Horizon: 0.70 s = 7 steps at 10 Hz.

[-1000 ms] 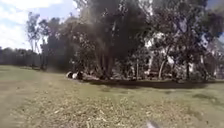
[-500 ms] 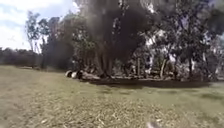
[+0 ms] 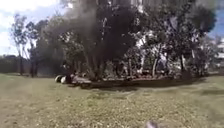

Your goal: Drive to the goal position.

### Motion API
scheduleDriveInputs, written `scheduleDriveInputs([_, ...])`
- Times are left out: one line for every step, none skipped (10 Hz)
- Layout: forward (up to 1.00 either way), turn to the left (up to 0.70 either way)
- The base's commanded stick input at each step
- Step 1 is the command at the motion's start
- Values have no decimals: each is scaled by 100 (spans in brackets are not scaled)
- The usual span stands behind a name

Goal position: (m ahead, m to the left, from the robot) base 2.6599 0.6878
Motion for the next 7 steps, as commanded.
scheduleDriveInputs([70,0])
scheduleDriveInputs([70,0])
scheduleDriveInputs([70,0])
scheduleDriveInputs([70,0])
scheduleDriveInputs([70,0])
scheduleDriveInputs([70,0])
scheduleDriveInputs([70,0])
